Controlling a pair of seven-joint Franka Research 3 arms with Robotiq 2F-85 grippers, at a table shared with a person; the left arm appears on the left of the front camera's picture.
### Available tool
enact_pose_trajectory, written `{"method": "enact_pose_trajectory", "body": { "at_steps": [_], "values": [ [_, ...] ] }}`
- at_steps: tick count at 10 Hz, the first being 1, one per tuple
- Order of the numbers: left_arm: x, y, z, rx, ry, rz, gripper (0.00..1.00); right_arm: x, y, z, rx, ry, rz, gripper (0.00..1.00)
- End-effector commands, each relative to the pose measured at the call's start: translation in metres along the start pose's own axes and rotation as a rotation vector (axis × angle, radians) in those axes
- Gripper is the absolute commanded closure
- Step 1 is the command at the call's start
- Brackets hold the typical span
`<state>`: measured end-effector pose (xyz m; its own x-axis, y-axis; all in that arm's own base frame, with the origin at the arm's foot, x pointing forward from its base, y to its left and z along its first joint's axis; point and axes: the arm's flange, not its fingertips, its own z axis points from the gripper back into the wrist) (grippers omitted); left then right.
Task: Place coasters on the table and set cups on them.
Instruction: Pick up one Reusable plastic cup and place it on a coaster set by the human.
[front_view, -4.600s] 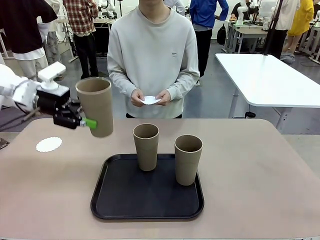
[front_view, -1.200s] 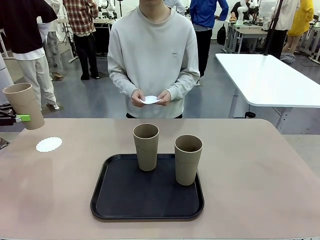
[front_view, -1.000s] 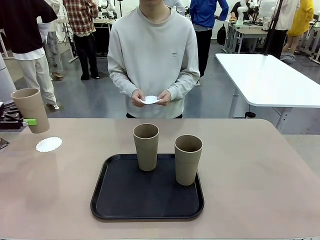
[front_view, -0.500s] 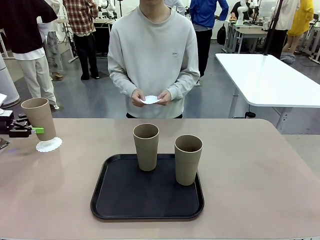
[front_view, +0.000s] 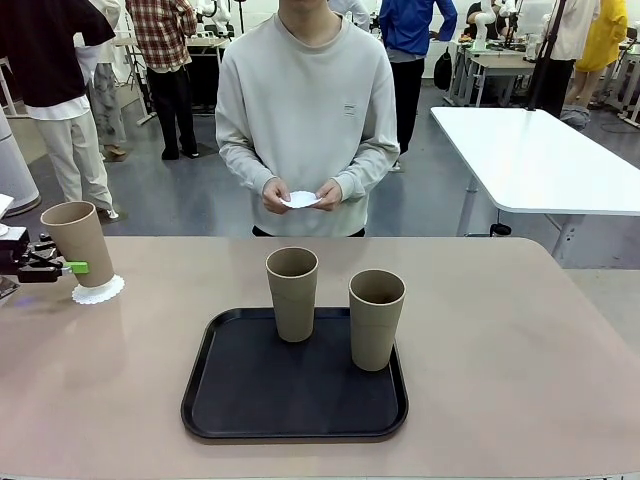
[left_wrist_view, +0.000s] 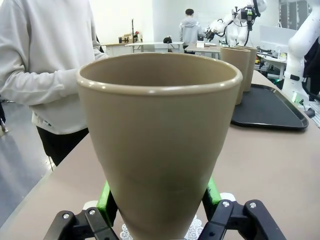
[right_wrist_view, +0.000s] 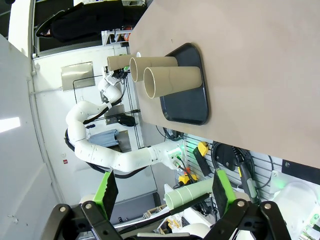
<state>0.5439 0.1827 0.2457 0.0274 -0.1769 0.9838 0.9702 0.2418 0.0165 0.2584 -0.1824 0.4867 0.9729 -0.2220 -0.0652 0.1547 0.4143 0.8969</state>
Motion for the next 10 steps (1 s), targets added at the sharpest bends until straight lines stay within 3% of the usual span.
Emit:
{"method": "enact_pose_trajectory", "body": {
  "at_steps": [1,10],
  "values": [
    [-0.003,0.0,0.006,-0.033,-0.017,-0.017,0.17,0.002,0.0,0.001,0.016,-0.006,0.018,0.0],
    [-0.026,0.002,0.001,-0.061,0.011,0.036,0.17,0.002,0.0,0.001,0.016,-0.006,0.018,0.0]
  ]
}}
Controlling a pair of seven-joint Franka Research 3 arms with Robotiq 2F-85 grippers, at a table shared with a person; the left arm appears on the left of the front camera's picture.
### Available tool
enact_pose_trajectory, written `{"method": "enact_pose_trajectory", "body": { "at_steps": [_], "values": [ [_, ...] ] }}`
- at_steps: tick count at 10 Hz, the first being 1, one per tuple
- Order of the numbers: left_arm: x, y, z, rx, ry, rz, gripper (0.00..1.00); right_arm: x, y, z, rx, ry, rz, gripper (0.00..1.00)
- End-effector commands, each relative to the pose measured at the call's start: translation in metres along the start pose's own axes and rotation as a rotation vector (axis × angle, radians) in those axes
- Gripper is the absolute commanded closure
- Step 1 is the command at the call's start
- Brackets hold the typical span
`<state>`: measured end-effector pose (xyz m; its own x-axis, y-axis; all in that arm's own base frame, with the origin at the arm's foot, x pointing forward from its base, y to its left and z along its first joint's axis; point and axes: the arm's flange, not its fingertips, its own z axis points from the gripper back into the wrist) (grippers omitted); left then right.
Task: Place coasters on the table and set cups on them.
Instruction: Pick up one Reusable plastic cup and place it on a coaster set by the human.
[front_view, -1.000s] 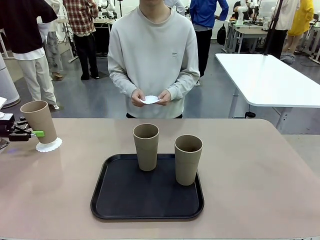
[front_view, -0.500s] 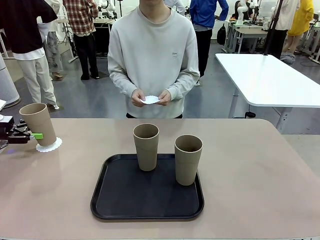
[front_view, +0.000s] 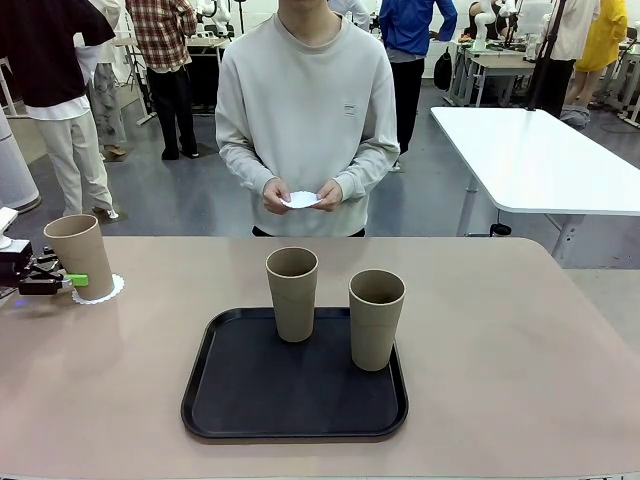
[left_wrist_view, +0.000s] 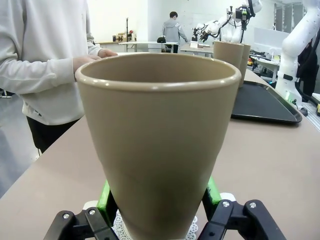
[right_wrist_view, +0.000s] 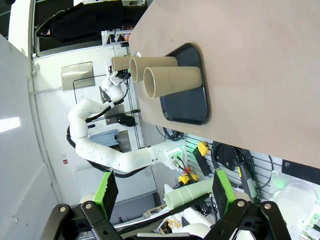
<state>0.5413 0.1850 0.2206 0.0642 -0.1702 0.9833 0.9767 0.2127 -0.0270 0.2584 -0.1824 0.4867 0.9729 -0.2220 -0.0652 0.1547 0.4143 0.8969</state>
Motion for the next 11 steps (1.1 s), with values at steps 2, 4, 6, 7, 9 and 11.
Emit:
{"method": "enact_pose_trajectory", "body": {
  "at_steps": [2,4,6,7,9,11],
  "values": [
    [-0.001,0.0044,0.0048,-0.031,0.014,0.008,0.0,0.0017,0.0003,0.0009,0.016,-0.006,0.018,0.0],
    [-0.0016,0.0056,0.0039,-0.04,0.016,0.024,0.0,0.0017,0.0003,0.0009,0.016,-0.006,0.018,0.0],
    [-0.0025,0.0076,0.004,-0.038,0.011,0.041,0.0,0.0017,0.0003,0.0009,0.016,-0.006,0.018,0.0],
    [-0.0031,0.0083,0.0042,-0.04,0.008,0.047,0.0,0.0017,0.0003,0.0009,0.016,-0.006,0.018,0.0],
    [-0.0026,0.0089,0.0071,-0.038,0.012,0.048,0.0,0.0017,0.0003,0.0009,0.016,-0.006,0.018,0.0],
    [-0.0019,0.0091,0.0082,-0.042,0.014,0.049,0.0,0.0017,0.0003,0.0009,0.016,-0.006,0.018,0.0]
  ]
}}
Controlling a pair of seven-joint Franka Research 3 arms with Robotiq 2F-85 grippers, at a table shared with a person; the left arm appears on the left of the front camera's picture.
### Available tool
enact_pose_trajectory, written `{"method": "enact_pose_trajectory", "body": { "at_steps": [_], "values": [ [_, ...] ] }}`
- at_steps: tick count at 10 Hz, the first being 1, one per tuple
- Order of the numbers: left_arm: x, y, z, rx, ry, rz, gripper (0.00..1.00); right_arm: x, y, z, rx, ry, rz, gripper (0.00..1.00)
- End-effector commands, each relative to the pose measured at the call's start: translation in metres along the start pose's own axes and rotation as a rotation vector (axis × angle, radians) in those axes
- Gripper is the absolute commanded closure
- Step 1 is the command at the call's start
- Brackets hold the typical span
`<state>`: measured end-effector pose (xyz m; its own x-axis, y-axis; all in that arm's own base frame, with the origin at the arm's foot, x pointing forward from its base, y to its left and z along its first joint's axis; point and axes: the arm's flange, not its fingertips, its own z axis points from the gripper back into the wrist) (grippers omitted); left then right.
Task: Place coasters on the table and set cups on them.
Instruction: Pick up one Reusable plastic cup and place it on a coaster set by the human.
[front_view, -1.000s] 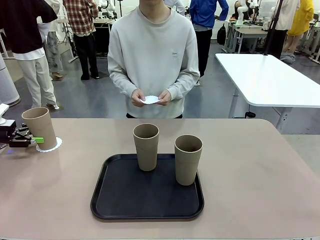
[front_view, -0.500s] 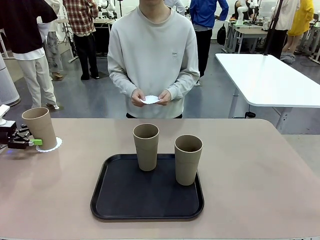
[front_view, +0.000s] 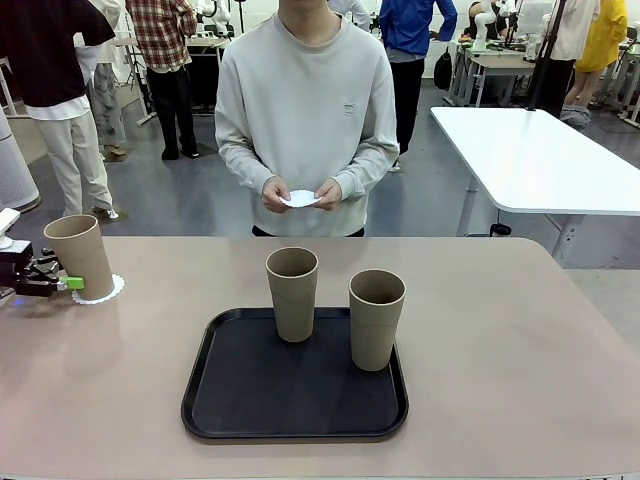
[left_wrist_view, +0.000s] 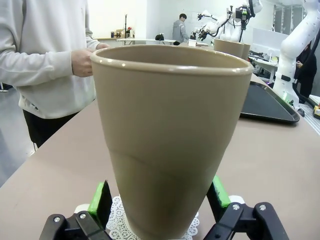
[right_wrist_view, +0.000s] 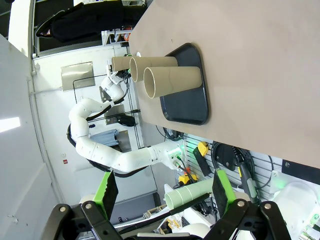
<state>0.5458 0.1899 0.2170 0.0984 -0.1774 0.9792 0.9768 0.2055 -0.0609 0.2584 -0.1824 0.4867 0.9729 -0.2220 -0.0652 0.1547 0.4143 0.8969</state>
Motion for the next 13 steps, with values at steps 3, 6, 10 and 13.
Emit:
{"method": "enact_pose_trajectory", "body": {
  "at_steps": [3,6,10,13],
  "values": [
    [0.004,0.004,0.008,-0.032,0.007,0.03,0.0,0.002,0.0,0.001,0.016,-0.006,0.018,0.0],
    [0.003,0.003,0.011,-0.029,0.016,0.045,0.0,0.002,0.0,0.001,0.016,-0.006,0.018,0.0],
    [0.003,0.0,0.017,-0.022,0.027,0.05,0.0,0.002,0.0,0.001,0.016,-0.006,0.018,0.0],
    [0.001,-0.002,0.025,-0.014,0.031,0.059,0.0,0.002,0.0,0.001,0.016,-0.006,0.018,0.0]
  ]
}}
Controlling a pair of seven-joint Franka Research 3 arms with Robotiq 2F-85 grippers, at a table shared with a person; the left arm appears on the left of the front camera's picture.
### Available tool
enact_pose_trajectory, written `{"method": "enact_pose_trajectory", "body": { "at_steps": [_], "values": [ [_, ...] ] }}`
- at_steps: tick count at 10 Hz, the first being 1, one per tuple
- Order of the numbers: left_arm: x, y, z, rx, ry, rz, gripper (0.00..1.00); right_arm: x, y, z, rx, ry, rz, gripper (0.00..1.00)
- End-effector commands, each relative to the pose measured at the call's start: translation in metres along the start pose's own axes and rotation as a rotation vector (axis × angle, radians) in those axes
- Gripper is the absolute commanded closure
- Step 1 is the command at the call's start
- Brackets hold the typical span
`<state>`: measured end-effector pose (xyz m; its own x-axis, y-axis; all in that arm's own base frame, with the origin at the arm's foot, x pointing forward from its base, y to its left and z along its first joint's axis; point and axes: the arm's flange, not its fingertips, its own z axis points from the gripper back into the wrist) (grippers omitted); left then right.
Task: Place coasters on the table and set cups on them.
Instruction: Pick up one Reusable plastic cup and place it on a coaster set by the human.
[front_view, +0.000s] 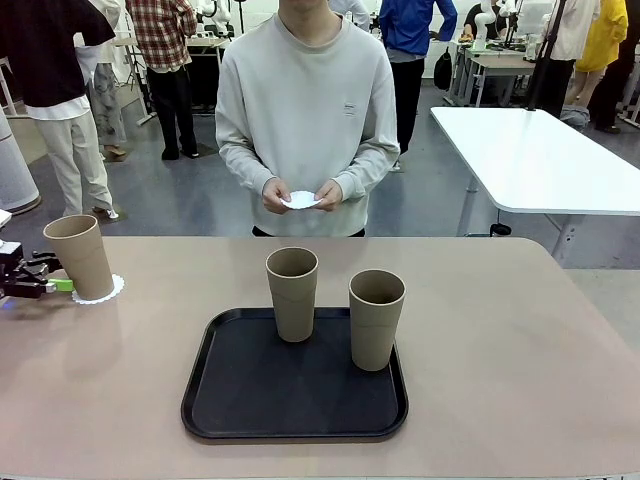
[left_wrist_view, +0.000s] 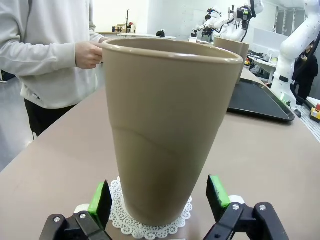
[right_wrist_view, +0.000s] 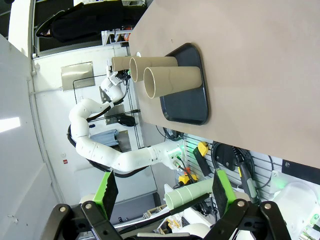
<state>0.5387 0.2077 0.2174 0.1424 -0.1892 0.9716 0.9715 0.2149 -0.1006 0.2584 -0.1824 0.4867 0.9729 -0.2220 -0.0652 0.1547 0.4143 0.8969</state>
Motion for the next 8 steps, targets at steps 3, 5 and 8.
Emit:
{"method": "enact_pose_trajectory", "body": {
  "at_steps": [3,5,8],
  "values": [
    [0.005,-0.004,0.027,0.018,0.048,0.009,0.0,0.002,0.0,0.001,0.016,-0.006,0.018,0.0],
    [0.024,-0.014,0.039,0.071,0.087,-0.014,0.0,0.002,0.0,0.001,0.016,-0.006,0.018,0.0],
    [0.115,-0.048,0.05,0.293,0.259,0.021,0.0,0.002,0.0,0.001,0.016,-0.006,0.018,0.0]
  ]
}}
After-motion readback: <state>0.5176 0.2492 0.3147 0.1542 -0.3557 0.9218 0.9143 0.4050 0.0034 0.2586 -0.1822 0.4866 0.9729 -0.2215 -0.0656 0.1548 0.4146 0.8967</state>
